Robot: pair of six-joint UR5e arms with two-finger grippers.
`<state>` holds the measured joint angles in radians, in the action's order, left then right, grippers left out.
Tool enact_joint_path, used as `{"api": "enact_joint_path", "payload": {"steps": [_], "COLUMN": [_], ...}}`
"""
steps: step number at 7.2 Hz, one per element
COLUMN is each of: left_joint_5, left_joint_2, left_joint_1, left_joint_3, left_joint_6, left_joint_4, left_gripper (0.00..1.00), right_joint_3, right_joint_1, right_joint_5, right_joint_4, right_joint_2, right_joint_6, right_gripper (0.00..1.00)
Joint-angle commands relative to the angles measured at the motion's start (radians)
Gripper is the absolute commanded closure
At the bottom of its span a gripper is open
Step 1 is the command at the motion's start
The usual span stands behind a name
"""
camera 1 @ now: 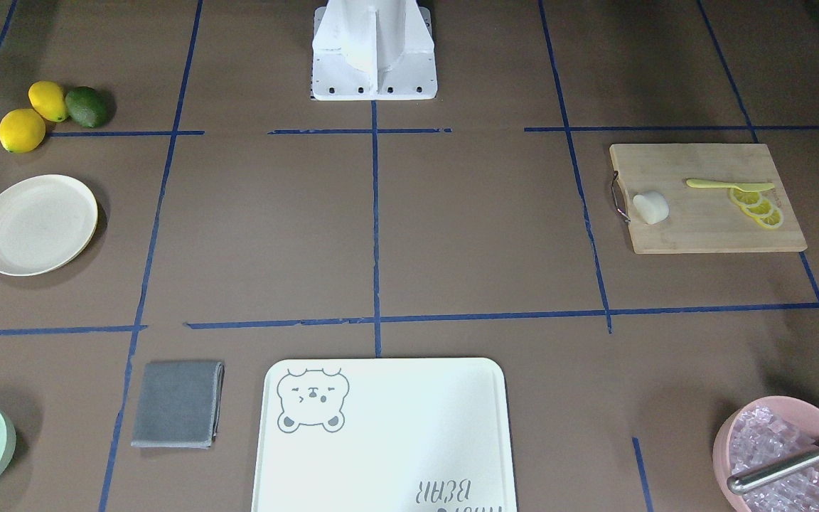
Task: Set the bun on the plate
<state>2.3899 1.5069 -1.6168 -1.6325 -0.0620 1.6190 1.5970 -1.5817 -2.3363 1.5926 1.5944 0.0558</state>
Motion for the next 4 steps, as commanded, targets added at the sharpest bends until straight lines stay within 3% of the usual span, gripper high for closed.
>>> {"api": "enact_joint_path", "payload": {"steps": [1,4], "left_joint_5": [0.000,0.000], "left_joint_2": [-0.001,-0.001], "left_joint_1": [0.000,0.000], "left_joint_3": [0.000,-0.001], "left_joint_6": [0.001,0.002], "left_joint_4": [0.001,0.001], "left_gripper": [0.00,0.00], "right_joint_3": [0.001,0.001], "right_joint_1": [0.012,0.063], "right_joint_5": [0.000,-0.003], "right_joint_4": [-0.002,-0.079], "right_joint_2": [-0.005,-0.010], "right_joint_6": [-0.023,-0.180], "right_gripper": [0.00,0.00]}}
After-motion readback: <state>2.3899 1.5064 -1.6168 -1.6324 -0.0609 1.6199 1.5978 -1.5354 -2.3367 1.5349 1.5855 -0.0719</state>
